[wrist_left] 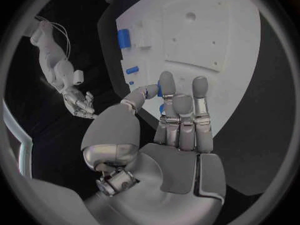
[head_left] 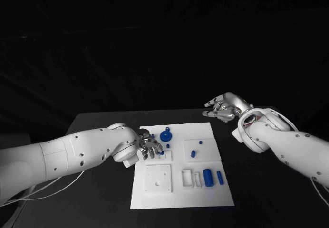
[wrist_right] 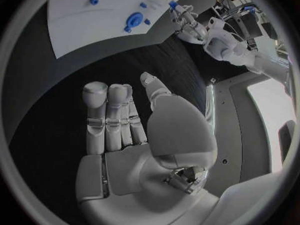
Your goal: Assemble the parts on the task board
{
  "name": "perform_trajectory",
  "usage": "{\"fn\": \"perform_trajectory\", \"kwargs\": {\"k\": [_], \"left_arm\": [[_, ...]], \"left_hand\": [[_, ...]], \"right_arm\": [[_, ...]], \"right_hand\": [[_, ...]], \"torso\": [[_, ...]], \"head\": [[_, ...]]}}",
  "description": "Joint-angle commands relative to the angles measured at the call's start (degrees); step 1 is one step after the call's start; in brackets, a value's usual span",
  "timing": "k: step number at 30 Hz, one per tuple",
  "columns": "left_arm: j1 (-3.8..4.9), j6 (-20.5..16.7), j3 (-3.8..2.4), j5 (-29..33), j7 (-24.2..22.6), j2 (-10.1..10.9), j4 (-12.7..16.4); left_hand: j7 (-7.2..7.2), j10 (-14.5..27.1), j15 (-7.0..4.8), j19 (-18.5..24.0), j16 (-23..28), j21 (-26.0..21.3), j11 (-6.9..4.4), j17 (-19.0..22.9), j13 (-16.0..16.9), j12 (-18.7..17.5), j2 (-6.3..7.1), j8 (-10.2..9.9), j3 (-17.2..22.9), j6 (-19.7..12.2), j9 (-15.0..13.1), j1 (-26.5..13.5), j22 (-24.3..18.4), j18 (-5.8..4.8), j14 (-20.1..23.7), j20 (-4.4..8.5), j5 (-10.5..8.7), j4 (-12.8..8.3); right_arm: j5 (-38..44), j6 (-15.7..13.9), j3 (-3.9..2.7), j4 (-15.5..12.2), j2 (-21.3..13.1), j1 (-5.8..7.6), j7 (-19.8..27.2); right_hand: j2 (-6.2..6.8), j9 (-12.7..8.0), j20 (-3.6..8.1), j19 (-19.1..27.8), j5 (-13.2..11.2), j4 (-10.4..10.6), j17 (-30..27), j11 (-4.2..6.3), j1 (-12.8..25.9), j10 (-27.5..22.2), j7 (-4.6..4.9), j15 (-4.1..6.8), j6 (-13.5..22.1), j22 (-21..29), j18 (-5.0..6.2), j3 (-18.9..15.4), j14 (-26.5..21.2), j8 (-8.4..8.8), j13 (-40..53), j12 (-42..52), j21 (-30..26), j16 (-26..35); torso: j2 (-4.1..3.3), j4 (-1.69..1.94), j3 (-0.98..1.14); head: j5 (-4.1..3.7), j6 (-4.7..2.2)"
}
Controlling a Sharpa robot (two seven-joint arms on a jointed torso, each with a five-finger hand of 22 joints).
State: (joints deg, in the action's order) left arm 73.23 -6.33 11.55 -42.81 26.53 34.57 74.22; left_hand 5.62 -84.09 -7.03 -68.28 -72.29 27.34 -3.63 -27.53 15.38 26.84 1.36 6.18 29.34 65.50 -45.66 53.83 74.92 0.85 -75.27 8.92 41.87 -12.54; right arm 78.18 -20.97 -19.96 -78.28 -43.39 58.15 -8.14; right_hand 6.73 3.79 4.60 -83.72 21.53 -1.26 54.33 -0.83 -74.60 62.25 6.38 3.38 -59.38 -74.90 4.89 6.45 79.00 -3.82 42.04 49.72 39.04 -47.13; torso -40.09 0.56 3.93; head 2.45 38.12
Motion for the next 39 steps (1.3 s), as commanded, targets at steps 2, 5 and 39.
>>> {"fn": "perform_trajectory", "kwargs": {"k": [2, 5, 39], "left_arm": [[0.06, -2.6, 0.67, -4.1, 3.2, -1.2, -1.2], [0.04, -3.0, 1.28, -4.7, 3.5, -2.0, -2.1], [-2.25, -2.3, 2.24, -7.7, 3.8, -7.2, -7.8]], "left_hand": [[-6.68, -2.6, -0.81, -0.2, 0.4, 0.4, -0.53, 0.0, -0.1, 0.1, 0.38, -0.1, 3.9, 9.6, -0.1, 0.3, 1.1, 0.05, -1.1, 0.06, -0.32, -3.7], [-6.73, -2.7, -0.8, -0.2, 0.4, 0.4, -0.51, 0.0, -0.2, 0.3, 0.26, 0.0, 3.7, 9.7, -0.2, 0.3, 1.1, 0.02, -1.2, 0.02, -1.25, -3.7], [-7.07, -2.7, -0.72, -1.4, 0.4, -1.6, -0.58, -0.7, -0.3, 1.8, -0.67, -0.2, 1.8, 10.6, 0.1, 0.8, 0.8, -0.56, -2.0, -0.08, -7.27, -3.1]], "right_arm": [[-1.6, -0.7, -0.06, 2.1, 0.7, 1.35, -0.3], [-1.7, -0.8, -0.07, 3.2, 1.1, 2.14, -0.4], [-1.8, -0.7, -0.08, 4.7, 2.4, 3.56, -0.8]], "right_hand": [[0.42, -0.1, 0.03, -0.6, 0.3, -0.1, -0.1, 0.5, 0.1, 0.0, -0.09, 0.17, -0.6, -4.7, 0.52, 0.6, 0.0, 0.24, -0.1, 0.4, 0.1, -0.2], [0.57, -0.1, 0.05, -0.6, 0.4, -0.3, -0.1, 0.51, 0.3, 0.0, -0.08, 0.18, -0.6, -4.7, 0.49, 1.1, 0.0, 0.26, -0.2, 0.5, 0.2, -0.3], [0.84, -0.1, 0.05, -0.5, 0.9, -0.4, -0.1, 0.54, 0.7, 0.0, -0.11, 0.19, -0.7, -4.7, 0.49, 2.1, -0.1, 0.28, -0.4, 0.5, 0.2, -0.3]], "torso": [[1.04, -0.11, 0.14], [1.35, -0.1, 0.16], [1.54, -0.07, 0.22]], "head": [[0.29, 0.88], [0.44, 1.25], [0.57, 2.58]]}}
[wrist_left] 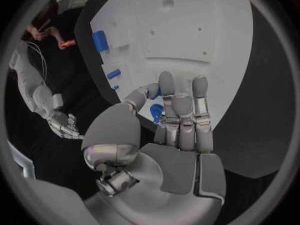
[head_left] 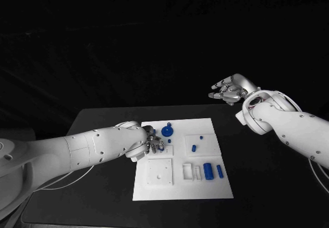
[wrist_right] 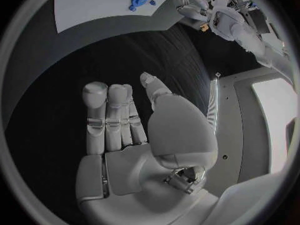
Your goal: Assemble the parts on the task board
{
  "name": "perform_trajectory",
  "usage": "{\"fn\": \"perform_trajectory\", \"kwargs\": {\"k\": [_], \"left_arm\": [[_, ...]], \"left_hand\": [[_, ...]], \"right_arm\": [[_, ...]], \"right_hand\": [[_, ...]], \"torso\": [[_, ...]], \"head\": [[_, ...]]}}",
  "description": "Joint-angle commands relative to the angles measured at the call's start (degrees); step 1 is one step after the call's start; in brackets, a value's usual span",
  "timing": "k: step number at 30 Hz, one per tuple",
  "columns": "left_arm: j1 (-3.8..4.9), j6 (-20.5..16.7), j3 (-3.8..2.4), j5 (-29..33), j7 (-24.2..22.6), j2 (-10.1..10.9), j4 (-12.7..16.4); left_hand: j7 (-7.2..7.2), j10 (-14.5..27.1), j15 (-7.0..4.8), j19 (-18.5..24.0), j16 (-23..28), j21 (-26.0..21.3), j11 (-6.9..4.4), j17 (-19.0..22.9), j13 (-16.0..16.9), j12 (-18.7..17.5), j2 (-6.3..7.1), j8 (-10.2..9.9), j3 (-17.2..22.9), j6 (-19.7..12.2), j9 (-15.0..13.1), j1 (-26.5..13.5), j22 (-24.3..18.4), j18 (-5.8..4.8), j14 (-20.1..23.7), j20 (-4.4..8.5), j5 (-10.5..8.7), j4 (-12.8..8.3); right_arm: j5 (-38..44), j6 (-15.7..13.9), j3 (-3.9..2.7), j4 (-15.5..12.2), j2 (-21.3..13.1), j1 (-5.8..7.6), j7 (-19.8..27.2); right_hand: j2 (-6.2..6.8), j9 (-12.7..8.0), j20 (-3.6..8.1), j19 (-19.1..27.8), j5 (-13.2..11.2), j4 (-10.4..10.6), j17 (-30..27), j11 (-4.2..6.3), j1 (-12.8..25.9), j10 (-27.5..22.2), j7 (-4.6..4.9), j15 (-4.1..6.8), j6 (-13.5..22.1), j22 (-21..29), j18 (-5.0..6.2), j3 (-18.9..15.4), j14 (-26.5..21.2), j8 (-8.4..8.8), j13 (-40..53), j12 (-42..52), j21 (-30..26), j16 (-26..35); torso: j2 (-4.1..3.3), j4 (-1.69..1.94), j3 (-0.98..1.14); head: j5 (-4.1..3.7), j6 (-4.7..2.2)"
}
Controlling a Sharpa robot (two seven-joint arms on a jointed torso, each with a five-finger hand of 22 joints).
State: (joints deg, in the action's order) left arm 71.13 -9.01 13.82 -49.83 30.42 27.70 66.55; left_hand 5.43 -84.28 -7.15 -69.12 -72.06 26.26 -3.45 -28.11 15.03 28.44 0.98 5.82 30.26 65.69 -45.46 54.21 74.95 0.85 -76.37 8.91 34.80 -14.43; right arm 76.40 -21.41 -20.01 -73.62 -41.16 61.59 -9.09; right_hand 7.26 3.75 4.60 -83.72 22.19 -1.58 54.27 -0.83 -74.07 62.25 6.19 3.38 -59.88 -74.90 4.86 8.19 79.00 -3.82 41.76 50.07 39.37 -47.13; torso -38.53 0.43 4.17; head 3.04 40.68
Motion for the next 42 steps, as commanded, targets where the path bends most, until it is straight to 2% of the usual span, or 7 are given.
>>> {"fn": "perform_trajectory", "kwargs": {"k": [1, 15, 42], "left_arm": [[-0.2, 0.3, -0.03, -0.8, -0.1, -0.4, -0.2], [-0.65, 0.5, -0.03, -1.3, -0.3, -0.7, -0.8], [-0.72, 2.3, -0.03, -1.6, 0.4, -0.4, -0.7]], "left_hand": [[-6.89, -2.5, -0.6, -0.5, 0.1, -0.5, -0.76, -0.1, 0.1, 0.2, -0.29, 0.2, 0.9, 10.4, -0.1, 0.5, 0.8, -0.56, -0.9, -0.07, -0.2, -1.2], [-6.92, -2.5, -0.63, -0.7, 0.2, -0.8, -0.76, -0.2, 0.0, 0.3, -0.31, 0.2, 0.8, 10.5, 0.0, 0.5, 0.9, -0.57, -1.0, -0.06, -0.25, -1.2], [-6.9, -2.5, -0.62, -0.9, 0.4, -1.1, -0.75, -0.4, -0.1, 0.3, -0.3, 0.2, 0.9, 10.6, 0.2, 0.5, 1.0, -0.55, -1.0, -0.06, -0.13, -1.2]], "right_arm": [[0.0, -0.3, -0.03, 0.1, 0.2, 0.14, 0.1], [-0.1, -0.3, -0.03, 0.1, 0.3, 0.22, 0.1], [-0.1, 0.3, -0.03, 0.3, 0.5, 0.23, -0.1]], "right_hand": [[0.33, -0.1, 0.02, -0.5, 0.2, 0.0, -0.1, 0.51, 0.2, -0.1, 0.12, 0.15, -0.1, -4.6, 0.52, 0.4, -0.2, 0.26, -0.1, 0.1, -0.3, -0.2], [0.3, 0.0, 0.02, -0.5, 0.3, 0.1, -0.1, 0.53, 0.2, 0.0, 0.09, 0.17, -0.2, -4.6, 0.52, 0.5, -0.1, 0.23, -0.2, 0.1, -0.3, -0.3], [0.29, 0.0, 0.05, -0.5, 0.3, 0.2, -0.2, 0.58, 0.4, 0.0, 0.02, 0.2, -0.5, -4.7, 0.5, 0.7, 0.0, 0.24, -0.2, 0.2, -0.1, -0.3]], "torso": [[-0.02, 0.04, -0.03], [-0.07, 0.04, -0.07], [-0.11, 0.02, -0.09]], "head": [[-0.02, 0.04], [-0.02, 0.08], [0.03, 0.25]]}}
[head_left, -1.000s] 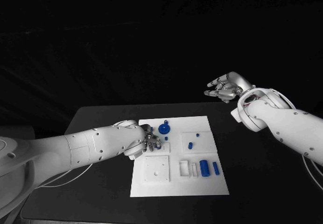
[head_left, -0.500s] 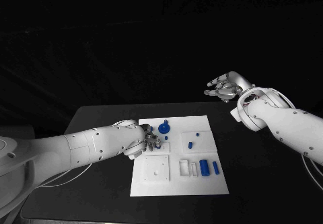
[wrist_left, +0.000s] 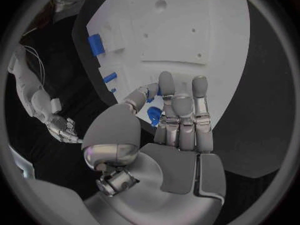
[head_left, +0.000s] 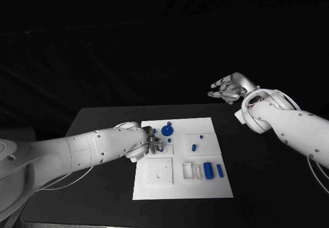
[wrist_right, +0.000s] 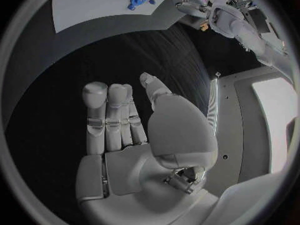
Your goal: Assemble the parts on the task board
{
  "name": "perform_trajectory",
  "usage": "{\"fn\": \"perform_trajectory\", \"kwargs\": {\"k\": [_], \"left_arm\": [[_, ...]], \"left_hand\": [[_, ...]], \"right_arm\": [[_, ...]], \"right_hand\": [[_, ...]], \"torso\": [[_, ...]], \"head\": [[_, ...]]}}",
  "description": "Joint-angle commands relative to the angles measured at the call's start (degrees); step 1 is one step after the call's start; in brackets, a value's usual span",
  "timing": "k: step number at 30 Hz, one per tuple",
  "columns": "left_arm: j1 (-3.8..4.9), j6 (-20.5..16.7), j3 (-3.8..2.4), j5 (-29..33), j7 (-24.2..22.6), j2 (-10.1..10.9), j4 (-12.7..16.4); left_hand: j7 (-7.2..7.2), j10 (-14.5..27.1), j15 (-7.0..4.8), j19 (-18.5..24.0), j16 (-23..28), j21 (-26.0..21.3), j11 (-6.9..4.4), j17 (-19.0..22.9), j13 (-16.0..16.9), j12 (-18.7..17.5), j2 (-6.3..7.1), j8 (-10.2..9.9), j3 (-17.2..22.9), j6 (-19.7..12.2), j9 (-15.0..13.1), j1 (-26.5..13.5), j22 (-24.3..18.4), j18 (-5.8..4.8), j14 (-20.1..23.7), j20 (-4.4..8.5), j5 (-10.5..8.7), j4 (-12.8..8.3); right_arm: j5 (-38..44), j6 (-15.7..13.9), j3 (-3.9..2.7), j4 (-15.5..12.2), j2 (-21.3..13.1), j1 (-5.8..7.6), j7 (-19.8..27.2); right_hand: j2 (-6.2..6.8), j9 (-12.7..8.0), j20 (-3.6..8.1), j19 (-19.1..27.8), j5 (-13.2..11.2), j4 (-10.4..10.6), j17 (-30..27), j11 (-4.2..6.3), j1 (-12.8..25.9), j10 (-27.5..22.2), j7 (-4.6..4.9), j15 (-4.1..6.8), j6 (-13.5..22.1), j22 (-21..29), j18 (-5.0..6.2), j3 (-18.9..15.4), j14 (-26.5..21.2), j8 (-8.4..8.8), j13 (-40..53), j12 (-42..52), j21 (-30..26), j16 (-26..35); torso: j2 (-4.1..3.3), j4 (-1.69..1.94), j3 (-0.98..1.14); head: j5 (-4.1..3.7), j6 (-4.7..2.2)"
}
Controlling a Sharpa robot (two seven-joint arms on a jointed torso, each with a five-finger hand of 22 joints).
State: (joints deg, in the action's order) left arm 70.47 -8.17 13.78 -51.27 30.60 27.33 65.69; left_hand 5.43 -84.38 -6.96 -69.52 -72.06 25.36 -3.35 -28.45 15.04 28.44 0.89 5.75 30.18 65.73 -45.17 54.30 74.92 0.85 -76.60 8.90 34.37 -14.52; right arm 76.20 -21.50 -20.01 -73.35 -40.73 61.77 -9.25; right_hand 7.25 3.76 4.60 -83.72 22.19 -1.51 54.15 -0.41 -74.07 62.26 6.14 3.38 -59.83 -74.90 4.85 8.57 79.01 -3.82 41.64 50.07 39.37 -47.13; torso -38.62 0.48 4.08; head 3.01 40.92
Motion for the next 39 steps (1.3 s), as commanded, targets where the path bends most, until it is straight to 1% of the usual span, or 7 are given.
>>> {"fn": "perform_trajectory", "kwargs": {"k": [1, 11, 19, 24, 26, 34, 39], "left_arm": [[-0.06, 1.5, 0.01, -0.2, 0.2, 0.0, 0.2], [-0.05, 2.2, 0.01, -0.2, 0.6, 0.0, 0.2], [-0.05, 2.2, 0.01, 0.4, 0.6, -0.1, 0.2], [-0.05, 1.9, 0.01, 0.7, 0.4, -0.2, 0.1], [-0.05, 1.9, 0.01, 0.8, 0.3, -0.3, 0.1], [-0.05, 1.8, 0.0, 1.1, 0.2, -0.5, 0.0], [-0.04, 2.2, -0.01, 1.4, 0.3, -0.6, -0.2]], "left_hand": [[-6.91, -2.4, -0.8, -0.5, 0.4, -0.2, -0.86, -0.1, -0.1, 0.4, -0.23, 0.2, 1.0, 10.6, -0.1, 0.4, 1.0, -0.55, -0.7, -0.06, 0.39, -1.2], [-6.93, -2.4, -0.8, -0.5, 0.4, -0.2, -0.87, -0.2, -0.1, 0.4, -0.31, 0.3, 1.0, 10.6, 0.0, 0.3, 1.1, -0.55, -0.8, -0.07, 0.32, -1.2], [-7.06, -2.4, -0.8, -0.6, 0.3, -0.4, -0.9, -0.4, 0.0, 0.8, -0.6, 0.5, 0.8, 10.9, 0.0, -0.1, 1.0, -0.62, -0.9, -0.09, -0.44, -1.0], [-7.14, -2.4, -0.82, -0.7, 0.2, -0.5, -0.95, -0.5, 0.2, 1.1, -0.79, 0.6, 0.7, 11.0, 0.0, -0.3, 1.0, -0.68, -1.1, -0.08, -0.88, -0.8], [-7.2, -2.5, -0.84, -0.8, 0.2, -0.6, -0.99, -0.6, 0.2, 1.3, -0.86, 0.7, 0.7, 11.2, 0.0, -0.4, 1.0, -0.7, -1.2, -0.06, -1.09, -0.8], [-7.38, -2.5, -0.9, -1.2, -0.1, -0.8, -1.1, -1.3, 0.5, 2.1, -1.17, 0.9, 0.3, 11.5, -0.1, -0.4, 0.9, -0.81, -1.6, -0.02, -2.32, -0.4], [-7.4, -2.5, -0.93, -1.3, -0.2, -0.8, -1.12, -1.5, 0.6, 2.2, -1.31, 0.9, 0.3, 11.5, -0.1, -0.3, 1.0, -0.82, -1.6, 0.01, -2.35, -0.4]], "right_arm": [[0.1, 0.4, -0.03, 0.0, 0.1, 0.04, 0.0], [0.1, 0.5, -0.03, 0.1, 0.2, 0.04, 0.0], [0.1, 0.6, -0.02, 0.2, 0.3, 0.04, 0.0], [0.1, 0.8, -0.02, 0.3, 0.4, 0.04, 0.0], [0.1, 0.8, -0.02, 0.3, 0.5, 0.04, -0.1], [0.1, 1.1, -0.02, 0.4, 0.6, 0.04, -0.1], [2.0, 1.1, -0.01, 0.5, 1.0, 0.04, -0.2]], "right_hand": [[0.29, -0.1, 0.05, -0.5, 0.3, 0.1, -0.1, 0.16, 0.4, 0.0, 0.07, 0.2, -0.5, -4.7, 0.51, 0.4, -0.1, 0.24, -0.1, 0.2, -0.1, -0.3], [0.29, -0.1, 0.05, -0.5, 0.3, 0.1, -0.1, 0.16, 0.4, 0.0, 0.07, 0.2, -0.5, -4.7, 0.51, 0.4, -0.1, 0.24, -0.1, 0.2, -0.1, -0.3], [0.31, -0.1, 0.07, -0.5, 0.3, 0.1, -0.1, 0.18, 0.4, 0.0, 0.04, 0.21, -0.7, -4.7, 0.47, 0.5, 0.0, 0.25, -0.1, 0.2, 0.1, -0.3], [0.31, -0.1, 0.07, -0.5, 0.3, 0.1, -0.1, 0.18, 0.4, 0.0, 0.04, 0.21, -0.7, -4.7, 0.47, 0.5, 0.0, 0.25, -0.1, 0.2, 0.1, -0.3], [0.31, -0.1, 0.07, -0.5, 0.3, 0.1, -0.1, 0.18, 0.4, 0.0, 0.04, 0.21, -0.7, -4.7, 0.47, 0.5, 0.0, 0.25, -0.1, 0.2, 0.1, -0.3], [0.3, -0.1, 0.07, -0.5, 0.3, 0.1, -0.1, 0.18, 0.4, 0.0, 0.04, 0.22, -0.7, -4.7, 0.47, 0.5, 0.0, 0.26, -0.1, 0.2, 0.1, -0.3], [0.22, -0.1, 0.08, -0.5, 0.2, -0.1, -0.1, 0.19, 0.3, 0.0, 0.06, 0.23, -0.7, -4.7, 0.48, 0.8, 0.0, 0.27, -0.1, 0.2, 0.1, -0.3]], "torso": [[-0.01, -0.02, 0.01], [-0.04, -0.04, 0.03], [-0.03, -0.06, 0.07], [-0.07, -0.08, 0.06], [-0.06, -0.12, 0.1], [-0.08, -0.03, 0.07], [-0.1, -0.13, 0.1]], "head": [[0.07, 0.03], [0.1, 0.09], [0.16, 0.0], [0.11, -0.09], [0.09, -0.13], [0.0, -0.16], [-0.17, -0.26]]}}
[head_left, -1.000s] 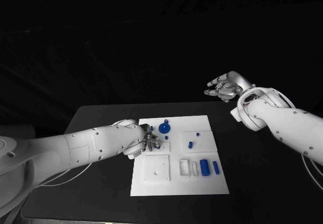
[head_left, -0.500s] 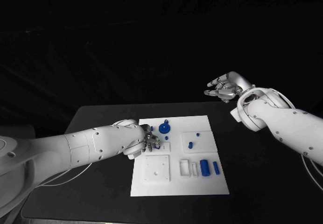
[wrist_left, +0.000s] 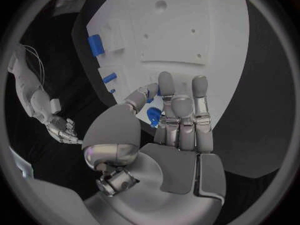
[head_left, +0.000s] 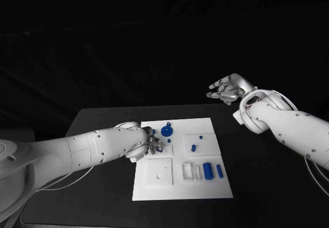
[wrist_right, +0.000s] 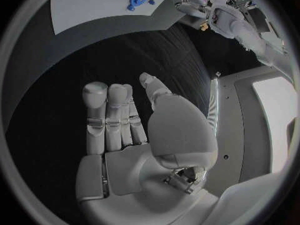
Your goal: Assemble the parts on the task board
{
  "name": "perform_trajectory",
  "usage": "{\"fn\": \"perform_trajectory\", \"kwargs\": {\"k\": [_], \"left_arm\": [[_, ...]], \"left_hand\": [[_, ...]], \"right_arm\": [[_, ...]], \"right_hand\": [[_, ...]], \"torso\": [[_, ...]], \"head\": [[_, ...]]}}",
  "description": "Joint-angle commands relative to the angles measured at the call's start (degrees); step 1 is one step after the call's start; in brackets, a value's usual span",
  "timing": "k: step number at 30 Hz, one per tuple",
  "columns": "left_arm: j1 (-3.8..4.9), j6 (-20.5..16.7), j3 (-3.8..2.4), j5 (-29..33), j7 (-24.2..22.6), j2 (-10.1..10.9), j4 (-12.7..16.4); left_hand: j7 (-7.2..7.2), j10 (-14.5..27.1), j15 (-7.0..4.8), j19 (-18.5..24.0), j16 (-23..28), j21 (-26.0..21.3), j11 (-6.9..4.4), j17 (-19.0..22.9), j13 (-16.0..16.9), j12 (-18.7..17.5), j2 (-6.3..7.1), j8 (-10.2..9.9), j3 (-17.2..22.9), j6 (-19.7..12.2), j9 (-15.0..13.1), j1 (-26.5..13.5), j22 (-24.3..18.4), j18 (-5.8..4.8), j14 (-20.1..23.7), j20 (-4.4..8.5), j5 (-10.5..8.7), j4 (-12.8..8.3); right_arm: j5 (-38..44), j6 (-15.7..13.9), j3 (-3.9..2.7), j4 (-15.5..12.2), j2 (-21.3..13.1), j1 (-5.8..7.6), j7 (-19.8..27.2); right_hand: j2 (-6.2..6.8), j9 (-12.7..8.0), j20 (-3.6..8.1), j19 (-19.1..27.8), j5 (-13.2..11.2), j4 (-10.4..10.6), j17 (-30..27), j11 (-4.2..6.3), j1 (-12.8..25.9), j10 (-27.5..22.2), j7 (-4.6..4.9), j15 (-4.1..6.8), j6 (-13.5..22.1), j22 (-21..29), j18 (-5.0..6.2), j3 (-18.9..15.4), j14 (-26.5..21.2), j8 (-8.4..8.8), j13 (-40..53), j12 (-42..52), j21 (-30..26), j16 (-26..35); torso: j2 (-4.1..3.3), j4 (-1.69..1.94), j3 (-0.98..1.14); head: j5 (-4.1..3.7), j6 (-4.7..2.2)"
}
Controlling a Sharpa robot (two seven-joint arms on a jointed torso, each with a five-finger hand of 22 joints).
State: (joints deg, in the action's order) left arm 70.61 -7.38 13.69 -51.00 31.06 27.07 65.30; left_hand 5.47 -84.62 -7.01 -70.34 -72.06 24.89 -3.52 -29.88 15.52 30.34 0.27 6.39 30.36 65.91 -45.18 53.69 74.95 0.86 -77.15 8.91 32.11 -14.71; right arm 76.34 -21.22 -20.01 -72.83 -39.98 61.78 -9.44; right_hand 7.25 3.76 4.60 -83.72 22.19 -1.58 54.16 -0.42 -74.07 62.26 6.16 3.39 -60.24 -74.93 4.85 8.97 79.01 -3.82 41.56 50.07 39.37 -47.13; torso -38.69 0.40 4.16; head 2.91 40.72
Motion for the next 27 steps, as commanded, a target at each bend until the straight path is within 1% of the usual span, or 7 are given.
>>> {"fn": "perform_trajectory", "kwargs": {"k": [1, 7, 13, 16, 23, 25, 27], "left_arm": [[-0.18, 1.5, 0.08, 1.1, -0.1, -0.4, 0.1], [-0.17, 2.7, 0.07, 1.2, 0.0, -0.6, 0.0], [-0.16, 3.7, 0.07, 1.4, 0.2, -0.6, -0.2], [-0.16, 4.2, 0.07, 1.5, 0.2, -0.6, -0.2], [-0.16, 5.2, 0.06, 1.7, 0.2, -0.7, -0.2], [-0.16, 5.3, 0.06, 1.7, 0.1, -0.7, -0.2], [-0.16, 5.3, 0.06, 1.7, 0.1, -0.7, -0.2]], "left_hand": [[-7.45, -2.2, -0.88, -0.5, -0.2, -0.3, -0.95, -0.1, 0.1, 0.3, -0.72, 0.3, 0.2, 11.4, -0.1, 0.3, 0.9, -0.82, -1.1, 0.01, -0.06, -0.2], [-7.54, -2.2, -0.88, -0.5, -0.6, -0.4, -1.01, -1.1, 0.2, 0.8, -0.86, 0.4, 0.2, 11.6, -0.2, 0.0, 1.0, -0.85, -1.4, 0.01, 0.0, -0.4], [-7.72, -2.2, -0.88, -0.6, -1.4, -0.3, -1.14, -3.1, 0.4, 1.7, -1.29, 0.7, 0.4, 12.1, -0.6, -0.5, 1.0, -0.84, -1.8, 0.01, 0.2, -0.6], [-7.75, -2.2, -0.87, -0.6, -1.4, -0.4, -1.15, -3.3, 0.4, 1.8, -2.02, 0.7, 0.6, 12.1, -0.8, -0.8, 1.0, -0.85, -1.9, -0.03, -1.64, -0.4], [-7.95, -2.3, -0.85, -0.7, -2.3, -0.5, -1.23, -5.4, 0.6, 2.6, -2.21, 1.0, 0.3, 12.5, -1.3, -1.0, 1.0, -0.86, -2.3, -0.08, -2.26, -0.4], [-8.01, -2.2, -0.84, -0.8, -2.5, -0.5, -1.24, -5.9, 0.6, 2.9, -2.48, 1.1, 0.0, 12.6, -1.5, -0.9, 1.0, -0.86, -2.3, -0.13, -3.45, 0.0], [-8.0, -2.2, -0.83, -0.8, -2.5, -0.5, -1.24, -6.0, 0.6, 2.9, -2.49, 1.0, -0.2, 12.5, -1.6, -0.7, 1.0, -0.85, -2.2, -0.14, -3.65, 0.1]], "right_arm": [[2.2, 0.9, -0.01, 0.0, 0.3, 0.04, 0.0], [2.7, 1.2, 0.0, 0.1, 0.5, 0.04, -0.1], [2.7, 1.4, 0.01, 0.3, 0.5, 0.04, -0.2], [2.7, 1.5, 0.01, 0.3, 0.6, 0.04, -0.2], [2.7, 1.6, 0.02, 0.4, 0.6, 0.03, -0.2], [2.7, 1.6, 0.02, 0.5, 0.6, 0.03, -0.2], [2.7, 1.7, 0.02, 0.5, 0.6, 0.03, -0.2]], "right_hand": [[0.22, -0.1, 0.08, -0.5, 0.2, 0.0, -0.1, 0.2, 0.3, 0.0, 0.05, 0.23, -0.2, -4.7, 0.48, 0.4, 0.0, 0.26, -0.1, 0.2, 0.1, -0.3], [0.2, -0.1, 0.07, -0.5, 0.3, -0.1, -0.1, 0.2, 0.3, 0.0, 0.04, 0.22, -0.3, -4.7, 0.48, 0.5, -0.1, 0.25, -0.1, 0.2, 0.1, -0.3], [0.2, -0.1, 0.07, -0.5, 0.3, -0.1, -0.1, 0.2, 0.3, 0.0, 0.04, 0.22, -0.3, -4.7, 0.48, 0.5, -0.1, 0.25, -0.1, 0.2, 0.1, -0.3], [0.19, -0.1, 0.08, -0.5, 0.3, -0.2, -0.1, 0.21, 0.3, 0.0, 0.04, 0.23, -0.3, -4.7, 0.47, 0.6, -0.1, 0.25, -0.1, 0.2, 0.1, -0.3], [0.19, -0.1, 0.08, -0.5, 0.3, -0.2, -0.1, 0.21, 0.3, 0.0, 0.04, 0.23, -0.3, -4.7, 0.47, 0.6, -0.1, 0.25, -0.1, 0.2, 0.1, -0.3], [0.19, -0.1, 0.08, -0.5, 0.3, -0.2, -0.1, 0.21, 0.3, 0.0, 0.03, 0.23, -0.3, -4.7, 0.47, 0.6, -0.1, 0.25, -0.1, 0.2, 0.1, -0.3], [0.19, -0.1, 0.09, -0.5, 0.3, -0.3, -0.1, 0.22, 0.3, 0.0, 0.02, 0.24, -0.4, -4.7, 0.46, 0.8, -0.1, 0.25, -0.1, 0.2, 0.2, -0.3]], "torso": [[-0.03, -0.02, 0.02], [-0.02, 0.08, -0.01], [0.0, 0.04, 0.01], [-0.03, 0.03, 0.02], [-0.01, 0.09, 0.0], [-0.01, 0.1, 0.01], [0.0, 0.11, -0.01]], "head": [[-0.09, -0.09], [-0.13, 0.02], [-0.08, 0.09], [-0.07, 0.13], [-0.1, 0.28], [-0.1, 0.29], [-0.06, 0.26]]}}
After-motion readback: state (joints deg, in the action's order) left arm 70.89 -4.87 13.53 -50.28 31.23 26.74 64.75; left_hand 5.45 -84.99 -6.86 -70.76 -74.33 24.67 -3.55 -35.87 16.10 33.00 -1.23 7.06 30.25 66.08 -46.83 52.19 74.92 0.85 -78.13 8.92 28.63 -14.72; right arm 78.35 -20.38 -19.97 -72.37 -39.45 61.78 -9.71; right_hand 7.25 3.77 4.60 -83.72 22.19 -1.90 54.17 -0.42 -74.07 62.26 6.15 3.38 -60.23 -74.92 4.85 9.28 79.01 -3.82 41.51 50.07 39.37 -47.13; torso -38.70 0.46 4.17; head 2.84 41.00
